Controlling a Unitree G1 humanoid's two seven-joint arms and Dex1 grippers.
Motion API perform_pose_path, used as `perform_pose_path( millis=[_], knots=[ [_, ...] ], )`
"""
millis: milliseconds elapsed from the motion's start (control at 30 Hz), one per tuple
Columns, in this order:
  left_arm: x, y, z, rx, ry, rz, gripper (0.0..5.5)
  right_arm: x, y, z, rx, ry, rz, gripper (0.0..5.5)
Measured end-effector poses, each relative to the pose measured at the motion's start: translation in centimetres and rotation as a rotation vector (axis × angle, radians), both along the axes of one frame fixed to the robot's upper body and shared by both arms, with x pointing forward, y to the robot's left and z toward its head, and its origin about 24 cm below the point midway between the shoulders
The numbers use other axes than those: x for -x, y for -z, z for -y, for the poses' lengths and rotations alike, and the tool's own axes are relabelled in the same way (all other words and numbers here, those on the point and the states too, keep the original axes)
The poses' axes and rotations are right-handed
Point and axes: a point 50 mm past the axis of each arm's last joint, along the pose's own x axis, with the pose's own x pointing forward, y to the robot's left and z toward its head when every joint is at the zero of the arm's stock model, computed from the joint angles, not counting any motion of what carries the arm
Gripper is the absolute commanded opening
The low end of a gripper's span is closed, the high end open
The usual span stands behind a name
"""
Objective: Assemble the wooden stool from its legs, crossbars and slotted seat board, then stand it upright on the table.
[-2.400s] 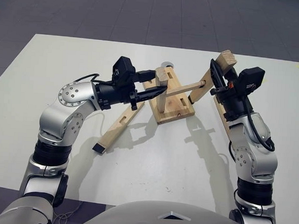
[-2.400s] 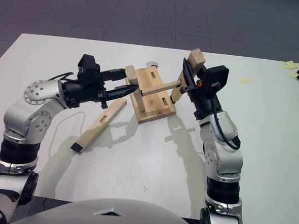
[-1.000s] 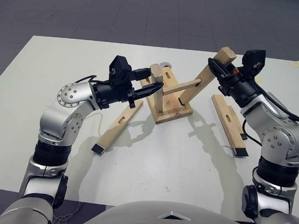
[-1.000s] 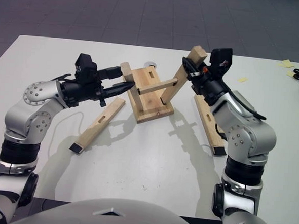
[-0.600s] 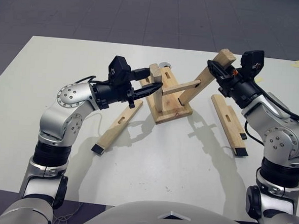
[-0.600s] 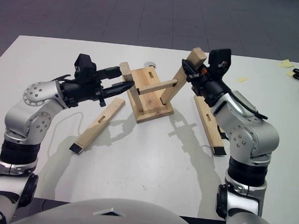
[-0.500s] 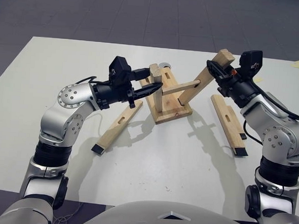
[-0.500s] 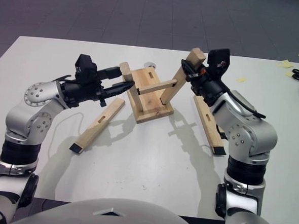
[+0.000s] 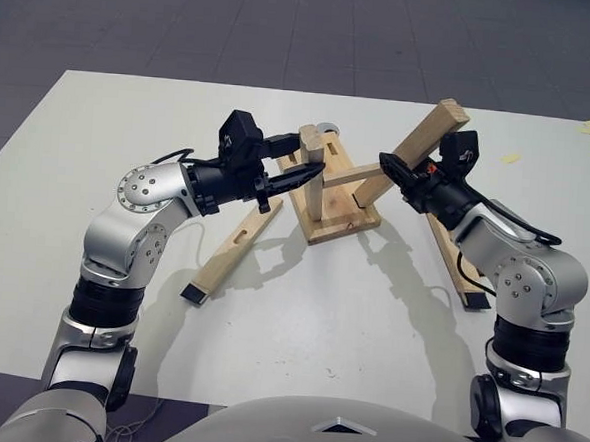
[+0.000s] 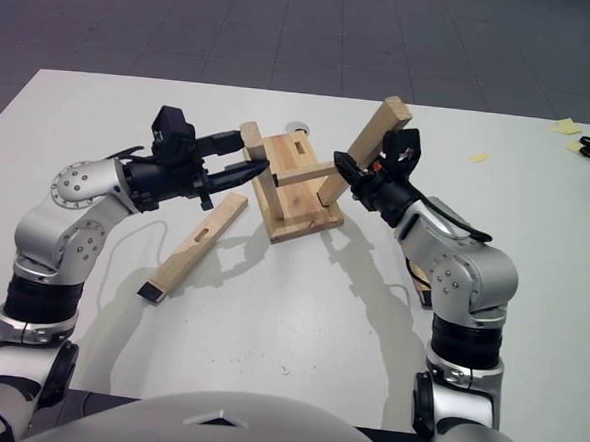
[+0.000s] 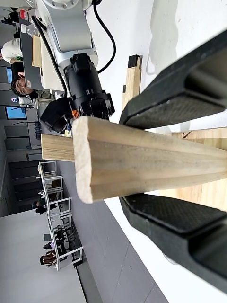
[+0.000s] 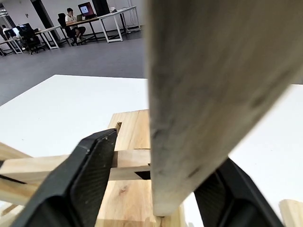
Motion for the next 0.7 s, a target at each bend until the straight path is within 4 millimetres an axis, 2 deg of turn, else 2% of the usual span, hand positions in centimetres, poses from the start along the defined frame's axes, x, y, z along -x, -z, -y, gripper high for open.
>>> perform_pose_path(
  millis=[67,100,133,233,300,400,533,633,700],
  knots=[
    [0.0,0.0,0.0,0.002,-0.001,-0.001,2.04,-0.3,-0.7,0.2,-0.079,-0.001,0.015,3.61],
    [-0.1,-0.1,0.0,0.005,0.000,-0.003,2.40,-0.5,-1.4,0.3,-0.135,-0.004,0.038,3.75],
    [-0.1,0.0,0.1,0.008,0.000,-0.006,2.52,-0.7,-2.2,0.5,-0.179,-0.007,0.063,3.95],
    [-0.3,0.5,0.4,0.013,-0.011,-0.060,3.07,-1.2,-6.1,0.9,-0.364,-0.040,0.203,4.48],
    [-0.5,-0.1,0.2,0.049,-0.026,-0.066,3.49,-1.3,-7.6,1.6,-0.451,-0.032,0.257,4.87],
    [-0.6,-3.0,-0.2,0.153,-0.038,-0.010,4.00,-1.2,-9.3,2.8,-0.561,0.010,0.318,5.37],
    [0.1,-6.6,-0.5,0.289,-0.017,0.055,4.62,-1.3,-9.5,3.4,-0.634,0.074,0.326,5.40],
    [0.3,-9.1,-1.1,0.393,-0.040,0.103,5.03,-1.4,-9.5,3.0,-0.659,0.114,0.319,5.40],
    [0.3,-10.5,-0.5,0.415,-0.042,0.146,5.36,-1.6,-9.3,1.9,-0.563,0.102,0.312,5.40]
  ],
)
